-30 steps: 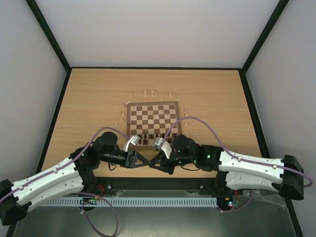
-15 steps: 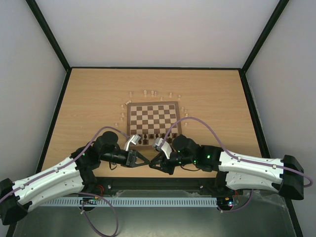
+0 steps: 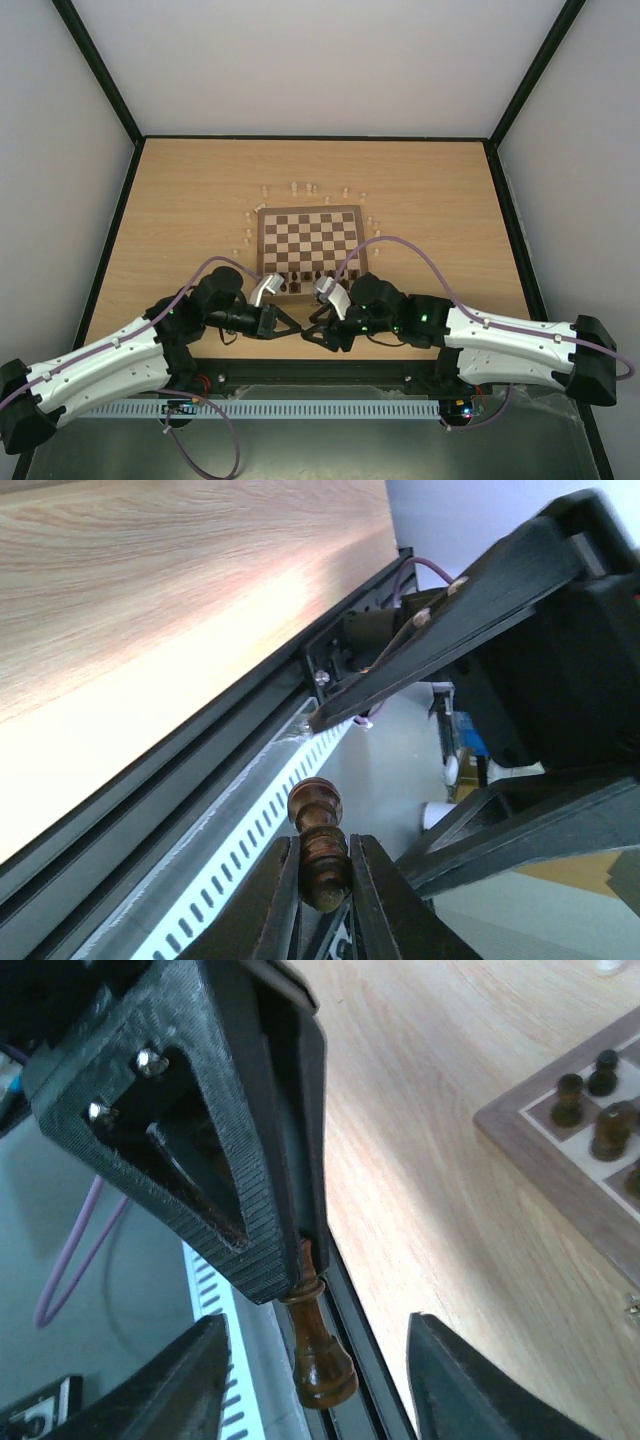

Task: Set up the chess pieces on the board
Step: Place the chess piece on the chessboard.

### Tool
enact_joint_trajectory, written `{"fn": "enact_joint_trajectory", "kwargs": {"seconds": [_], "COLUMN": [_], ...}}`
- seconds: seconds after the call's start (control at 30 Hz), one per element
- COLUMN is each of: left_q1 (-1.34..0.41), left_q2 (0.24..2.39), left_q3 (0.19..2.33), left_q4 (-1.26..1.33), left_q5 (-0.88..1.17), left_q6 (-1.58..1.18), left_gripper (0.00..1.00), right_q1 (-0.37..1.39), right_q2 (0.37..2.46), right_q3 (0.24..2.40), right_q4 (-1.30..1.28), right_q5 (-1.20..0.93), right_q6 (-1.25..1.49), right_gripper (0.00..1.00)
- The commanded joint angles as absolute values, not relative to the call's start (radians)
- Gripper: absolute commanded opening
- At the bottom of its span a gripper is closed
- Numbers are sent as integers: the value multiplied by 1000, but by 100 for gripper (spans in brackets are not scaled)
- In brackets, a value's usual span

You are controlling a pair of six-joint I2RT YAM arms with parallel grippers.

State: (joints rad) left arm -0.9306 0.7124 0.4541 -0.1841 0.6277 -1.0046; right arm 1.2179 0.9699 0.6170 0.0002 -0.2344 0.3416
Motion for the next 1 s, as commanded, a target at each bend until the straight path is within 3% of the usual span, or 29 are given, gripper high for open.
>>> {"fn": "enact_joint_trajectory", "kwargs": {"seconds": [0.0,0.3,0.37,0.63,0.97], "left_q1": [-927,-926,-925,-926,-950], "left_q2": [714,856,923,1192,1405], "left_q3": [501,679,746,955,1096], "left_q4": [-282,-485,-545,-703,-746], "left_q5": [558,373,317,99,-114], "left_q6": [-961,-820,-773,-636,-594], "left_gripper": [13,13,12,11,10], "right_q1": [1223,1224,1224,1222,1221], "right_q2": [921,822,798,770,689], "right_q3": [632,713,731,791,781], "right_q4": [-60,-263,-305,-458,-472], "right_q5": [-120,202,275,514,596], "right_q6": [359,443,464,529,552], "right_gripper": [55,80,98,98,99]}}
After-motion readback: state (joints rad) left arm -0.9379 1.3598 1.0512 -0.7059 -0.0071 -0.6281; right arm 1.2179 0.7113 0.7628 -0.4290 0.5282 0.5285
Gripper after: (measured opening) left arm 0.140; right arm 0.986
